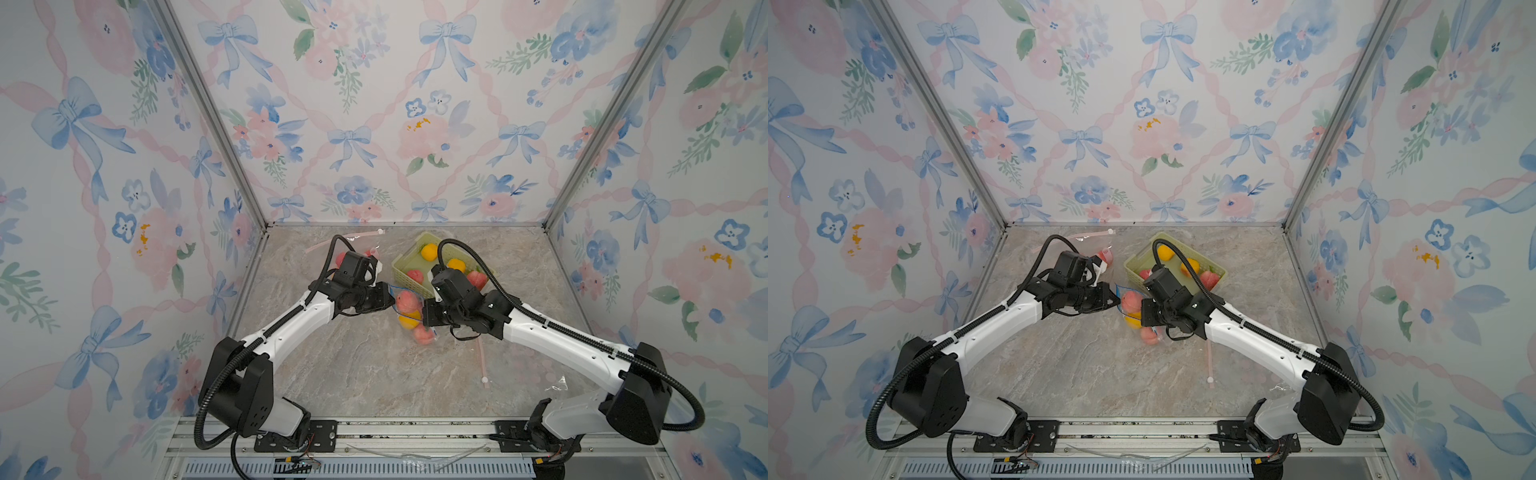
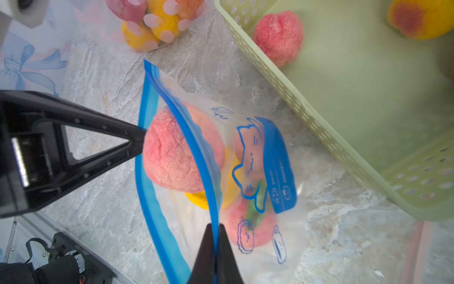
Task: Place the peach in a zip-top bag and seal the zipper
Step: Adjust the zipper food storage bag at the center of the board.
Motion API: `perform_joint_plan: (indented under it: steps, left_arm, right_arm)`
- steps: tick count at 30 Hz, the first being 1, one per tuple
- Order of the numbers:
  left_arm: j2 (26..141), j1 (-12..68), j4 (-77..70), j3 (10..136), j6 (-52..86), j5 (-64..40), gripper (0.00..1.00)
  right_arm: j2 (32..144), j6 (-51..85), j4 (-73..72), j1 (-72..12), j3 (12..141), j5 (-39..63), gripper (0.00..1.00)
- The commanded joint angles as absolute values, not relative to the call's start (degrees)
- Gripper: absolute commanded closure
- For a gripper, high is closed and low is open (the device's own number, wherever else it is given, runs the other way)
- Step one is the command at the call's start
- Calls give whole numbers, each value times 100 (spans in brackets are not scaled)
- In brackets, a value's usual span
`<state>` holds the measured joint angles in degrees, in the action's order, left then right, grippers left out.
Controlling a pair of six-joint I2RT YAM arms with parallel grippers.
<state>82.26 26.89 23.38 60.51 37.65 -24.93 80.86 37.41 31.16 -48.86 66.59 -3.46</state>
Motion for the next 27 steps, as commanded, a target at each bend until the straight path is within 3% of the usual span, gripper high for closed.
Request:
perform_joint_plan:
  steps: [1, 8, 12, 17, 20, 27]
  left_arm:
    - [7967, 2631, 2303, 6007, 3692, -2505, 86]
    - [7862, 2626, 2309, 6055, 3692, -2524, 85]
    - [7904, 2627, 2399, 5991, 3626, -2225, 74]
    - [8072, 2700, 2399, 6094, 3638, -2216, 71]
    - [8210, 2866, 2400, 6261, 3610, -2180, 62]
    - [8535, 3092, 2399, 6308, 3621, -2014, 64]
  right_arm:
    - [8057, 3613, 3396, -4927, 6731, -390, 100]
    - [8175, 3620, 3212, -4916, 6682, -315, 100]
    - [8133, 3622, 3038, -4822, 6609, -114, 100]
    - [8035, 3638, 2959, -4759, 6483, -70, 100]
    - [8050, 3623, 2877, -4756, 6411, -56, 100]
    - [8090, 3621, 2750, -4755, 6317, -25, 100]
